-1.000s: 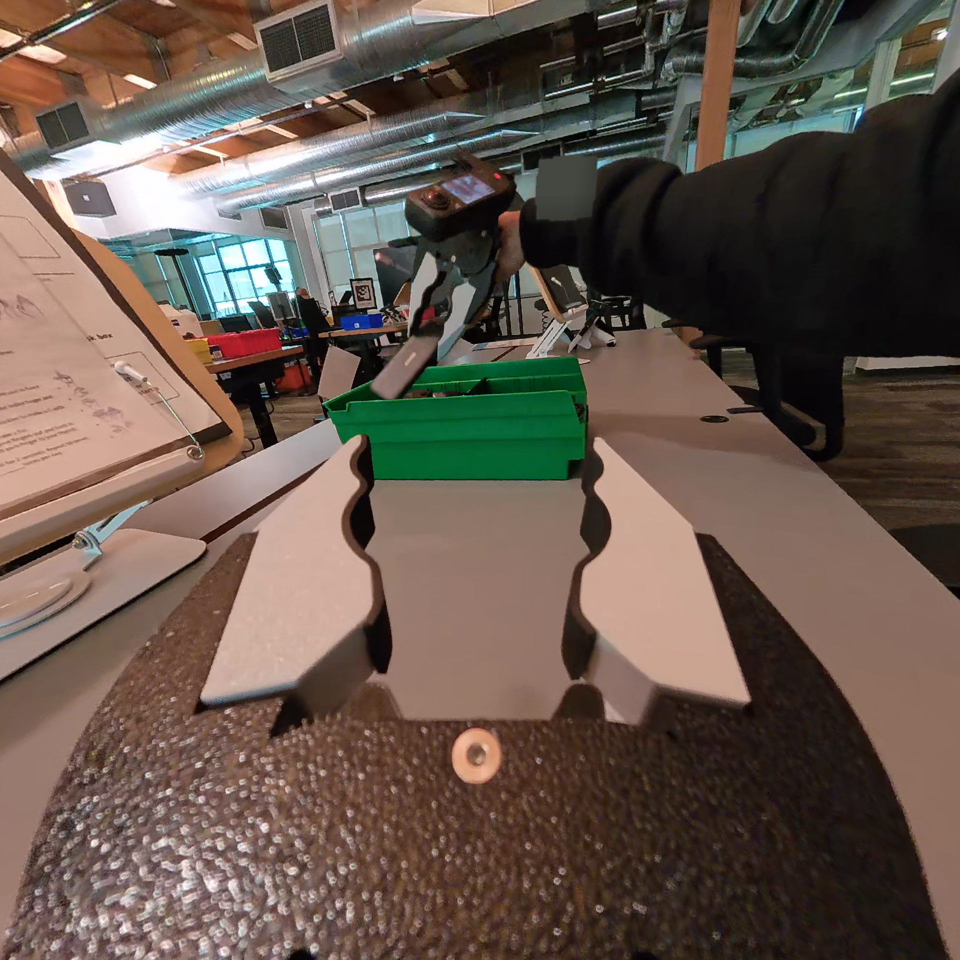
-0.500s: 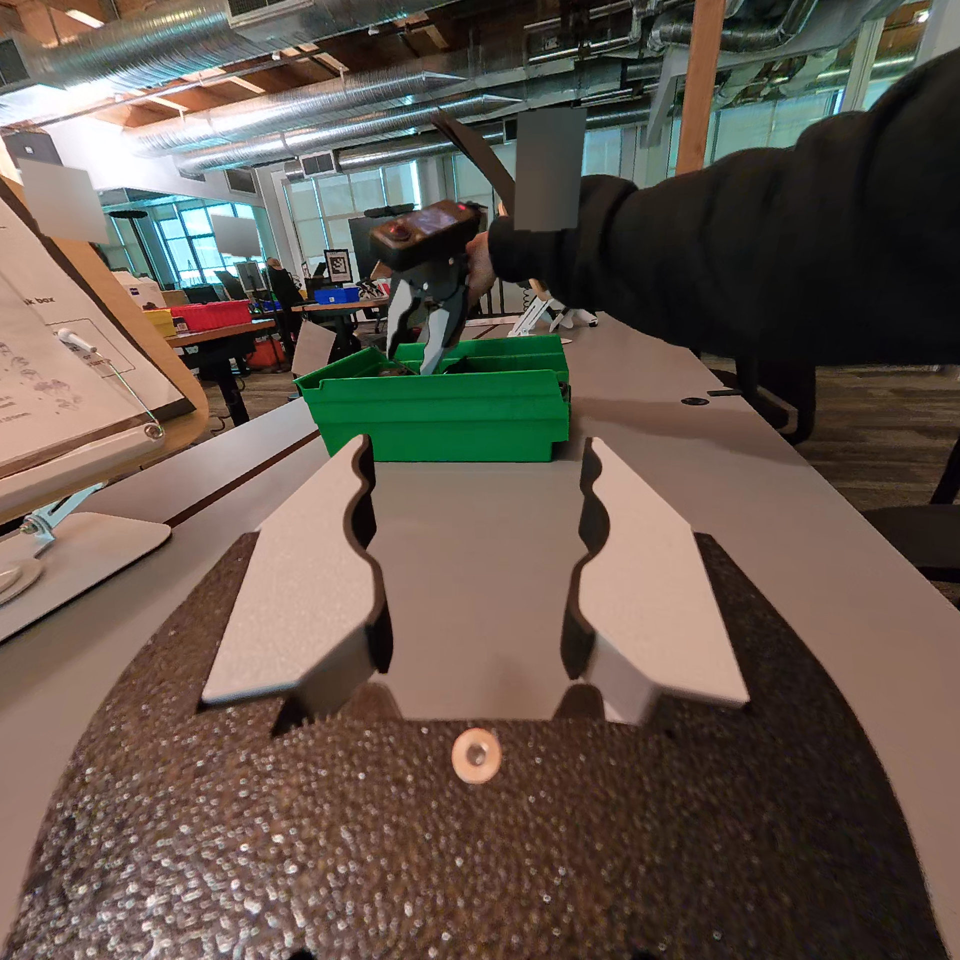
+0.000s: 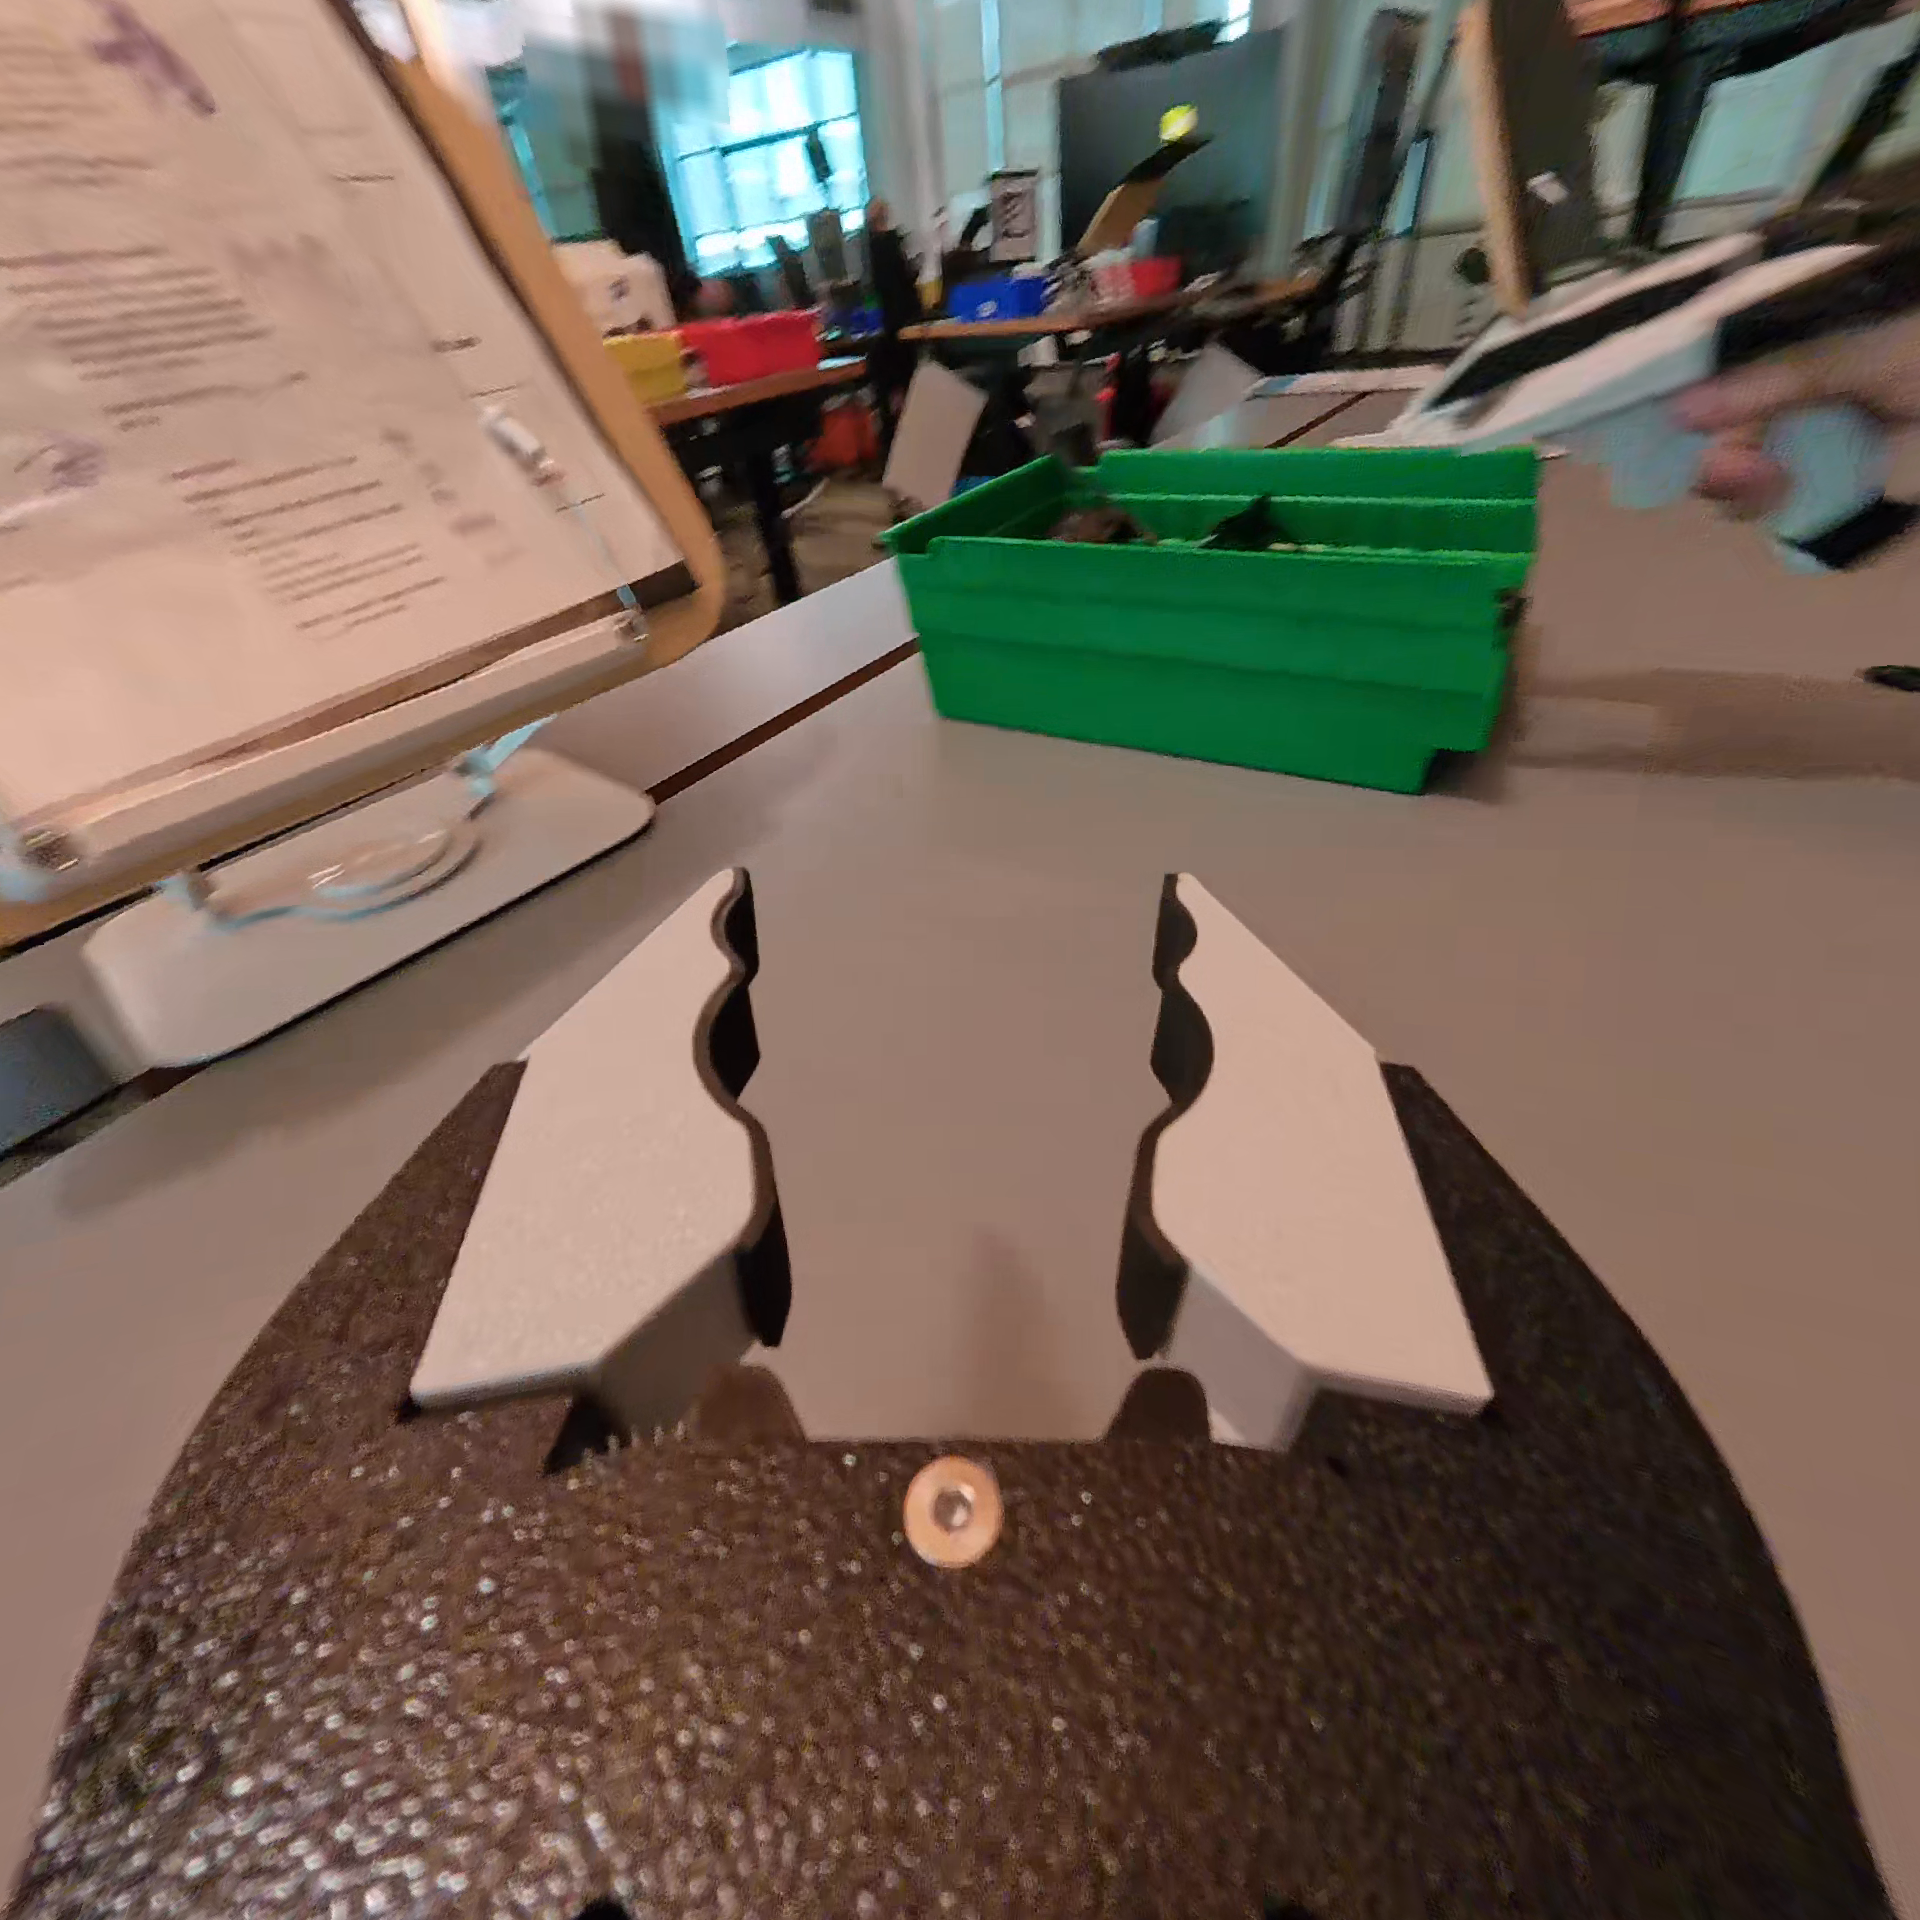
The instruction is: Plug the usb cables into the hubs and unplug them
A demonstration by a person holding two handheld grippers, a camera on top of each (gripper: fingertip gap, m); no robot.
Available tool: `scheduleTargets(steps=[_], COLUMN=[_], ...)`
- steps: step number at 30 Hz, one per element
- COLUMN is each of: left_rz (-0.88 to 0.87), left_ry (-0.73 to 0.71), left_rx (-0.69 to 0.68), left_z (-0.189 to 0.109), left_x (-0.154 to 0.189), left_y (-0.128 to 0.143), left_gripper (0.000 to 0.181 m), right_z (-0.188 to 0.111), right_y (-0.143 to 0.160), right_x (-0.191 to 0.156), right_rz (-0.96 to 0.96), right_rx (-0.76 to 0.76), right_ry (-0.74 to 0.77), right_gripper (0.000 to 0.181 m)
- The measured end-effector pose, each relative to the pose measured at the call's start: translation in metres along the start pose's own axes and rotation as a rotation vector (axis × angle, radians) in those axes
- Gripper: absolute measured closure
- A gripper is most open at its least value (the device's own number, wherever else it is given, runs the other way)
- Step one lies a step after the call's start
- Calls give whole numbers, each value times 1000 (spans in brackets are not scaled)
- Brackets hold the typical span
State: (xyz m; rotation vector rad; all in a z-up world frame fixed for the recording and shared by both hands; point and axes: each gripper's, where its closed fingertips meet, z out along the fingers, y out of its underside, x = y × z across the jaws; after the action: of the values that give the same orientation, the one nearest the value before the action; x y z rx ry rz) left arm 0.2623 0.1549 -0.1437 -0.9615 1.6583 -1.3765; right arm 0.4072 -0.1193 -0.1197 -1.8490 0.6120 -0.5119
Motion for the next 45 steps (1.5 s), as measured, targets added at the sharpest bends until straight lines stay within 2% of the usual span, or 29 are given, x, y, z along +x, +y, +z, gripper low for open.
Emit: scheduleTargets(steps=[2, 5, 6, 8, 9, 11, 14, 16, 18, 21, 23, 24, 28, 29, 30, 33, 34, 38, 41, 45], left_rz=[-40, -146, -176, -203, -200, -188, -144, -119, -109, -121, -179, -217, -364, -353, -317, -150, -166, -257, -354, -590], left_ry=[-74, -183, -227, -349, -422, -591, -877, -1040, -1105, -1187, -1184, -1136, -866, -823, -787, -832, -858, -866, -890, -868], left_rx=[-8, -4, 0, 4, 5, -1, -14, -54, -125, -157, -164, -165, -192, -223, -270, -383, -383, -322, -245, -56], left_z=[-4, -16, -24, -51, -70, -119, -216, -282, -331, -393, -416, -418, -393, -388, -383, -384, -386, -384, -384, -387], left_x=[-16, -40, -49, -73, -87, -119, -173, -206, -234, -269, -287, -293, -296, -295, -293, -295, -295, -284, -267, -241], left_y=[2, 6, 5, 1, -2, -7, -12, -5, 15, 44, 65, 76, 110, 115, 121, 129, 129, 126, 124, 118], left_gripper=[106, 107, 107, 108, 109, 111, 114, 115, 121, 123, 121, 121, 121, 127, 141, 158, 162, 179, 179, 180], right_z=[-3, 19, 24, 32, 36, 40, 42, 43, 43, 43, 42, 42, 43, 43, 44, 46, 47, 50, 54, 64], right_y=[4, 33, 38, 35, 35, 32, 31, 30, 30, 30, 30, 29, 28, 28, 27, 25, 24, 20, 16, 10], right_x=[-24, -47, -53, -55, -56, -56, -54, -54, -53, -51, -52, -54, -67, -71, -76, -96, -106, -152, -193, -252], right_rz=[77, 28, -1, -52, -71, -79, -89, -66, -48, -43, -16, 8, 17, 24, 34, 41, 55, 38, 36, 32], right_rx=[79, -23, -56, -19, -4, 17, 31, 50, 62, 53, 61, 72, 75, 76, 81, 98, 109, 135, 148, 154], right_ry=[-29, -66, -81, -50, -39, -25, 20, 50, 78, 149, 187, 197, 234, 244, 255, 283, 286, 271, 208, 86], right_gripper=[115, 116, 123, 149, 164, 165, 168, 171, 172, 175, 176, 176, 176, 176, 176, 176, 176, 174, 170, 163])
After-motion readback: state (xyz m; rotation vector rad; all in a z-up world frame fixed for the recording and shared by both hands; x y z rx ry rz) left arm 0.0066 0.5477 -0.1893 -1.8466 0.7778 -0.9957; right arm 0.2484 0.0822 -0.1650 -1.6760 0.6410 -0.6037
